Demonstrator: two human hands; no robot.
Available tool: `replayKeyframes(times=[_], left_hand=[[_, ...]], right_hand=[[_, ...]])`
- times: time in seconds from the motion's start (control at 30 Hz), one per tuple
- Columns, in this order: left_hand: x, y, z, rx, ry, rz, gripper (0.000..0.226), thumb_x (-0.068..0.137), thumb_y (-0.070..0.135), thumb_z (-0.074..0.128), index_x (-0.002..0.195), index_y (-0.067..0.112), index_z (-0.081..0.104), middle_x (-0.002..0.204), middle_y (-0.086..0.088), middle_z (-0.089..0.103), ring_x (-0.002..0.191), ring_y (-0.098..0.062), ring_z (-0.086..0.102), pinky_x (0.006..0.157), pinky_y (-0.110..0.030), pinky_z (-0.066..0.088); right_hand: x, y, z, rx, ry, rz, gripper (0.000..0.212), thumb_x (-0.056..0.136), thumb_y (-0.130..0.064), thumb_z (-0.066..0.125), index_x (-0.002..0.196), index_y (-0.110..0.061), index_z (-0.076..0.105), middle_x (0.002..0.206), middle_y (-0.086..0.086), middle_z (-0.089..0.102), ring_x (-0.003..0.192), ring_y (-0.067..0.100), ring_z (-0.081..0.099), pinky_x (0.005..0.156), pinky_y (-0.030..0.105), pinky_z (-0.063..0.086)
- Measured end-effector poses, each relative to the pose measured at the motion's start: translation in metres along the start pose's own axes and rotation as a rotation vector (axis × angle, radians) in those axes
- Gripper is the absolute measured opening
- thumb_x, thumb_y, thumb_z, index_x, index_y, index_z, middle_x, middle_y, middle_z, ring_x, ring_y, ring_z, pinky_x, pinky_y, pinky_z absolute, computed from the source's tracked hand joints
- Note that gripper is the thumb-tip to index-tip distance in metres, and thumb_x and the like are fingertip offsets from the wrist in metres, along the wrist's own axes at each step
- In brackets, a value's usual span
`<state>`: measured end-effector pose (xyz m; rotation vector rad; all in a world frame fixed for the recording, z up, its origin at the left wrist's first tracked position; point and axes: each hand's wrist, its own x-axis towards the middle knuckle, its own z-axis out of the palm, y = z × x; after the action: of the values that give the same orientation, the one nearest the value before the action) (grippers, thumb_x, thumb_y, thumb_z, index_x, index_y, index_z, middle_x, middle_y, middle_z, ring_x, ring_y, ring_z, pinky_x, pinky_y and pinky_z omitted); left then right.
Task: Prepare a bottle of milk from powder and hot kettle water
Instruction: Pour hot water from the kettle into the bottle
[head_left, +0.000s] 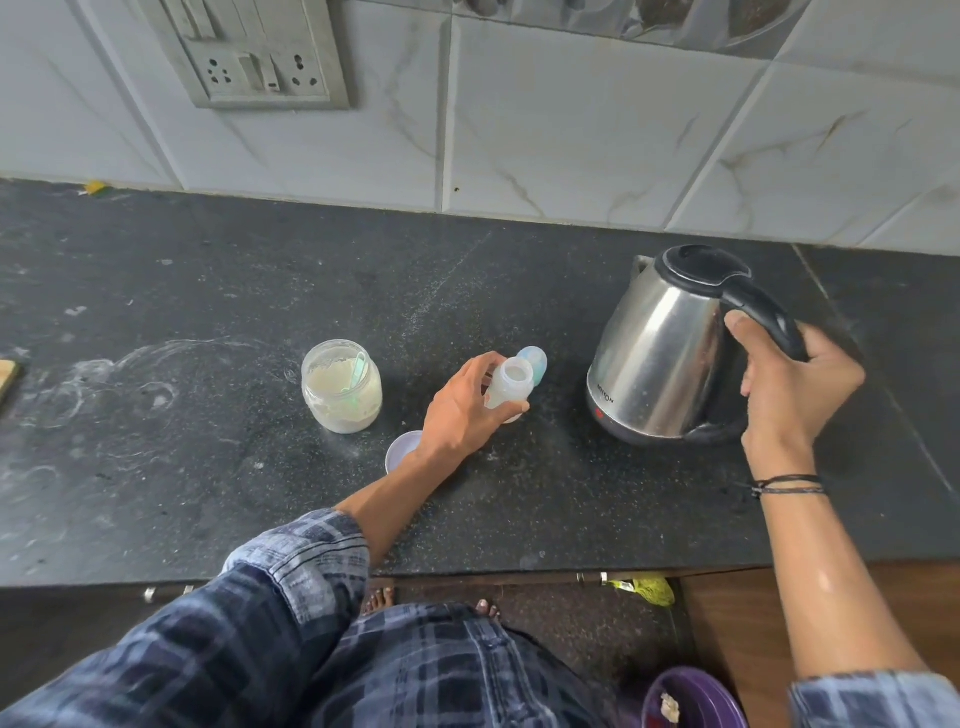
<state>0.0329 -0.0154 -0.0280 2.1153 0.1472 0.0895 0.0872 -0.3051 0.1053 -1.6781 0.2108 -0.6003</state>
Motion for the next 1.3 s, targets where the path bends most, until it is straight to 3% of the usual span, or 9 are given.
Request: replayKeyframes(times=[0.17, 0.3, 0.47, 0.77, 0.97, 1.17, 1.23, 1.3], left_hand=[[0.001, -0.001, 0.001, 0.004, 0.011, 0.003, 0.057, 0.079, 0.045, 0.085, 0.128, 0.035, 0.056, 0.123, 0.019, 0.063, 0.107, -0.006, 0.062, 0.095, -0.039, 0.056], [0.001, -0.002, 0.001, 0.004, 0.019, 0.01, 0.056, 0.079, 0.046, 0.084, 0.125, 0.037, 0.055, 0.121, 0.022, 0.062, 0.106, -0.003, 0.062, 0.093, -0.04, 0.057], [0.001, -0.002, 0.002, 0.002, 0.026, 0.019, 0.056, 0.079, 0.047, 0.084, 0.126, 0.036, 0.055, 0.123, 0.022, 0.062, 0.106, -0.003, 0.062, 0.092, -0.04, 0.058], [0.002, -0.005, 0.004, 0.003, 0.037, 0.017, 0.059, 0.079, 0.049, 0.084, 0.128, 0.036, 0.055, 0.127, 0.019, 0.063, 0.107, -0.004, 0.062, 0.093, -0.037, 0.059], [0.002, -0.006, 0.005, -0.003, 0.045, 0.025, 0.058, 0.078, 0.05, 0.084, 0.127, 0.036, 0.056, 0.125, 0.019, 0.063, 0.106, -0.004, 0.062, 0.091, -0.037, 0.059], [0.002, -0.006, 0.005, -0.007, 0.049, 0.018, 0.058, 0.078, 0.049, 0.085, 0.127, 0.036, 0.056, 0.125, 0.02, 0.064, 0.107, -0.003, 0.062, 0.09, -0.037, 0.059], [0.002, -0.006, 0.004, -0.006, 0.043, 0.014, 0.059, 0.078, 0.048, 0.086, 0.127, 0.035, 0.057, 0.126, 0.019, 0.064, 0.107, -0.004, 0.062, 0.09, -0.038, 0.059], [0.003, -0.005, 0.004, -0.006, 0.032, 0.012, 0.059, 0.078, 0.046, 0.086, 0.127, 0.033, 0.056, 0.126, 0.018, 0.064, 0.108, -0.005, 0.062, 0.091, -0.037, 0.058]], right_hand=[[-0.008, 0.019, -0.004, 0.057, 0.089, -0.008, 0.036, 0.068, -0.036, 0.095, 0.086, -0.009, 0.079, 0.066, 0.003, 0.061, 0.064, 0.019, 0.052, 0.063, 0.032, 0.042], [-0.021, 0.025, 0.0, 0.113, 0.17, -0.031, 0.023, 0.07, -0.032, 0.095, 0.084, -0.021, 0.08, 0.069, -0.003, 0.066, 0.067, 0.019, 0.056, 0.063, 0.034, 0.046], [-0.033, 0.035, 0.002, 0.128, 0.229, -0.082, 0.031, 0.074, -0.021, 0.093, 0.094, -0.002, 0.079, 0.078, -0.005, 0.074, 0.073, 0.008, 0.065, 0.069, 0.031, 0.054], [-0.044, 0.047, -0.007, 0.098, 0.248, -0.121, 0.023, 0.078, -0.019, 0.091, 0.095, -0.01, 0.08, 0.08, -0.009, 0.075, 0.076, 0.008, 0.066, 0.072, 0.028, 0.055], [-0.043, 0.055, -0.015, 0.111, 0.295, -0.058, 0.029, 0.078, -0.02, 0.091, 0.1, -0.006, 0.079, 0.086, 0.004, 0.075, 0.08, 0.016, 0.069, 0.075, 0.042, 0.06], [-0.049, 0.062, -0.02, 0.055, 0.259, -0.03, 0.037, 0.081, -0.028, 0.089, 0.106, -0.004, 0.075, 0.087, 0.01, 0.068, 0.076, 0.025, 0.059, 0.069, 0.056, 0.055], [-0.054, 0.058, -0.018, 0.021, 0.263, -0.056, 0.042, 0.084, -0.029, 0.088, 0.114, -0.003, 0.073, 0.096, 0.005, 0.068, 0.084, 0.021, 0.062, 0.078, 0.053, 0.058], [-0.064, 0.053, -0.017, -0.094, 0.334, -0.167, 0.052, 0.085, -0.031, 0.088, 0.126, -0.005, 0.068, 0.113, 0.003, 0.059, 0.103, 0.014, 0.06, 0.093, 0.039, 0.054]])
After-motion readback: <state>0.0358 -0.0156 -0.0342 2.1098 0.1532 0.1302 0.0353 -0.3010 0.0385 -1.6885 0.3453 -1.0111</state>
